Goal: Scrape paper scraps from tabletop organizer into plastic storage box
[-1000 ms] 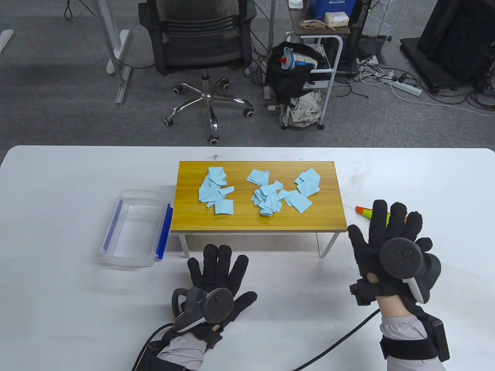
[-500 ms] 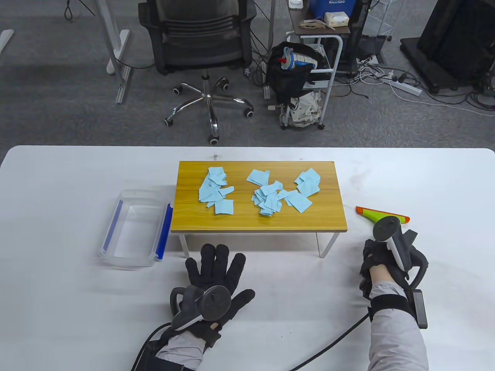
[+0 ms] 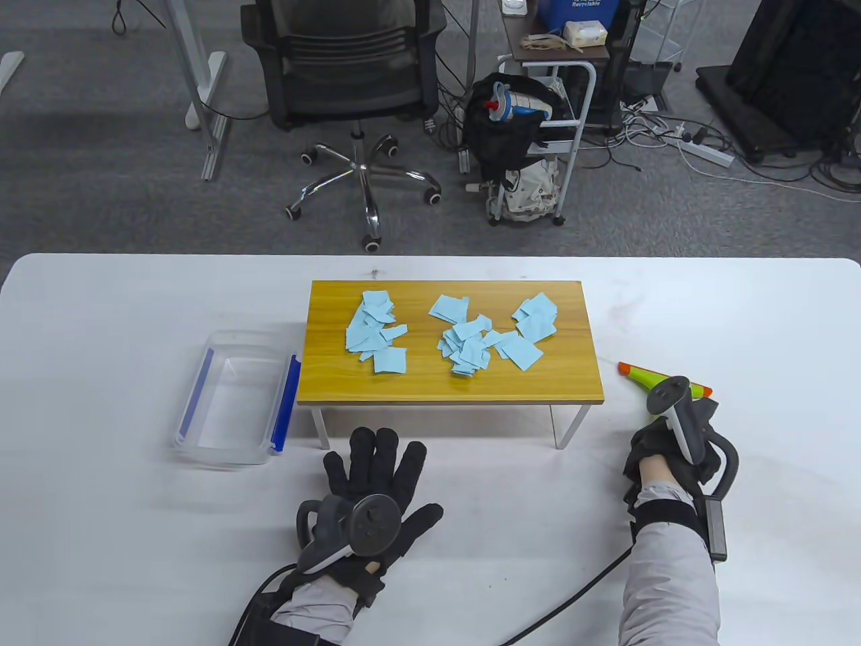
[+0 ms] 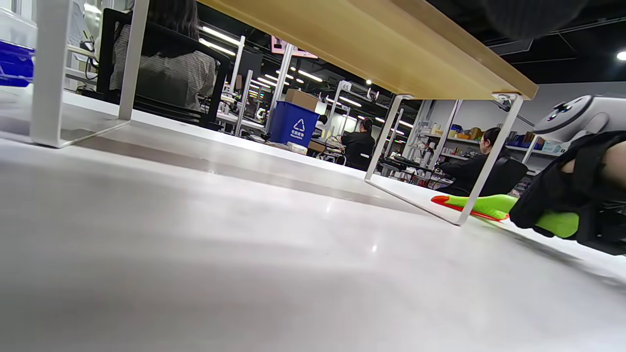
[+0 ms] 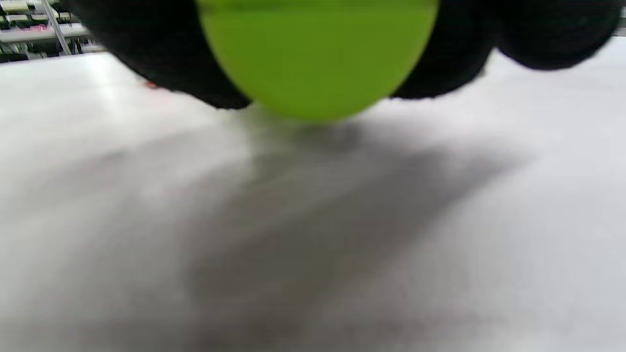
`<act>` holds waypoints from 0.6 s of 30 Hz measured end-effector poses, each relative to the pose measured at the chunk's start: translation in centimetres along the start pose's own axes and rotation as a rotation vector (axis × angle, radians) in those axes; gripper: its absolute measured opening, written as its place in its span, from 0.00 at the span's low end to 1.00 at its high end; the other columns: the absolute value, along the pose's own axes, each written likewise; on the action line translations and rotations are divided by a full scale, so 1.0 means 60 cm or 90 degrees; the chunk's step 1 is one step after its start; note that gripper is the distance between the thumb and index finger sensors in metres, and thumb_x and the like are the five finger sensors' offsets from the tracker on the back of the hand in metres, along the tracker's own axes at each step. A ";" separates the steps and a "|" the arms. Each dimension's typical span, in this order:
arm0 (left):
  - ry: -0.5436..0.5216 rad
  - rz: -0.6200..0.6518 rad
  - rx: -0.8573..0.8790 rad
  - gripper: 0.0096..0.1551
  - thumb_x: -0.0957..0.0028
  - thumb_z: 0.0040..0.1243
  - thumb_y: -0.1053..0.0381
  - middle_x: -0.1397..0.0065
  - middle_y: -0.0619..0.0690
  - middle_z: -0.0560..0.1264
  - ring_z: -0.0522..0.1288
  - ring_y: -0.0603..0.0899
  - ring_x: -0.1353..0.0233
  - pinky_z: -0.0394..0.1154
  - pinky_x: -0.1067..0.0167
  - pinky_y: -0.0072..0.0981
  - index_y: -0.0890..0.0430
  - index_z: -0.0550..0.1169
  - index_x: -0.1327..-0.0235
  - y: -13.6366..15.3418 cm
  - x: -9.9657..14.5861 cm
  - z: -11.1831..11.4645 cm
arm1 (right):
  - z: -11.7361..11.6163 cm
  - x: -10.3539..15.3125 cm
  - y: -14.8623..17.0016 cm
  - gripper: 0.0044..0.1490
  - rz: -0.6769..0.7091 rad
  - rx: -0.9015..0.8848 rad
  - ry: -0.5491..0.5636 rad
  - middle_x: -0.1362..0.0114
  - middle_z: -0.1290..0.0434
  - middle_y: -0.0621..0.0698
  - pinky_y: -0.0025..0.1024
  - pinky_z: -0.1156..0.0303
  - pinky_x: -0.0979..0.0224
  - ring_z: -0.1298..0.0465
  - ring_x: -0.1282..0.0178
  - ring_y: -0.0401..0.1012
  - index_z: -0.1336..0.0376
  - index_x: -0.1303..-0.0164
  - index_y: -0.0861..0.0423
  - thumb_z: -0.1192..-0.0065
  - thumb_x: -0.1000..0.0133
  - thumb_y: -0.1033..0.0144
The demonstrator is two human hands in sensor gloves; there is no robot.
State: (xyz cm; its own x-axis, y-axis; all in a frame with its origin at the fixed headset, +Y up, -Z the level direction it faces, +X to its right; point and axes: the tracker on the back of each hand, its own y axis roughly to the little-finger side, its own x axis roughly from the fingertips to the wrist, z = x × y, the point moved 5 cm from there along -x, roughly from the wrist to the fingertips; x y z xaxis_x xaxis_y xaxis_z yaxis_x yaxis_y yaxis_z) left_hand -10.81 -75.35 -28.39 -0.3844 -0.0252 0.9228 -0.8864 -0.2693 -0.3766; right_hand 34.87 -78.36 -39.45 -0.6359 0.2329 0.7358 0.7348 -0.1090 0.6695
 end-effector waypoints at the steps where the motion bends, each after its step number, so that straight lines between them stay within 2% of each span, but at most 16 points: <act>1: -0.002 -0.001 0.000 0.51 0.44 0.44 0.21 0.11 0.57 0.34 0.31 0.72 0.14 0.35 0.31 0.82 0.38 0.39 0.18 0.000 0.000 -0.001 | 0.008 0.002 0.000 0.43 0.009 -0.010 -0.001 0.47 0.23 0.63 0.64 0.29 0.47 0.21 0.63 0.54 0.38 0.37 0.71 0.23 0.48 0.55; 5: -0.007 -0.001 0.001 0.51 0.44 0.43 0.21 0.11 0.57 0.34 0.31 0.72 0.14 0.35 0.31 0.82 0.38 0.39 0.18 0.000 0.001 -0.004 | 0.053 0.015 -0.002 0.42 0.033 -0.095 0.020 0.46 0.24 0.63 0.64 0.29 0.46 0.22 0.63 0.55 0.38 0.36 0.70 0.23 0.49 0.55; 10: -0.007 0.002 0.002 0.50 0.44 0.43 0.21 0.10 0.57 0.34 0.32 0.72 0.14 0.36 0.31 0.82 0.38 0.39 0.18 -0.001 0.001 -0.003 | 0.153 0.049 -0.026 0.42 0.111 -0.257 0.070 0.42 0.27 0.65 0.68 0.33 0.42 0.24 0.57 0.59 0.40 0.33 0.68 0.23 0.49 0.60; 14: -0.008 0.003 0.007 0.50 0.44 0.43 0.21 0.10 0.57 0.34 0.32 0.72 0.14 0.35 0.31 0.82 0.38 0.38 0.18 -0.001 0.001 -0.003 | 0.253 0.103 -0.088 0.41 0.231 -0.299 0.121 0.38 0.28 0.65 0.69 0.34 0.40 0.25 0.51 0.62 0.40 0.32 0.66 0.23 0.50 0.65; 18: -0.009 0.004 0.012 0.51 0.43 0.44 0.22 0.10 0.57 0.34 0.32 0.72 0.14 0.36 0.31 0.82 0.38 0.38 0.18 -0.001 0.001 -0.003 | 0.320 0.175 -0.175 0.40 0.367 -0.275 0.160 0.34 0.31 0.65 0.70 0.34 0.39 0.27 0.44 0.64 0.42 0.30 0.64 0.27 0.49 0.67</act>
State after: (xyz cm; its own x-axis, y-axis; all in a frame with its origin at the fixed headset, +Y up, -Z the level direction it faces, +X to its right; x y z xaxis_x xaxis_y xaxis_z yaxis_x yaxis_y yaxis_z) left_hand -10.84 -75.17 -28.32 -0.3865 -0.0411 0.9214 -0.8787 -0.2871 -0.3814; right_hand 25.01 -56.22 -40.70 -0.2524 -0.1968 0.9474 0.8420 -0.5272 0.1147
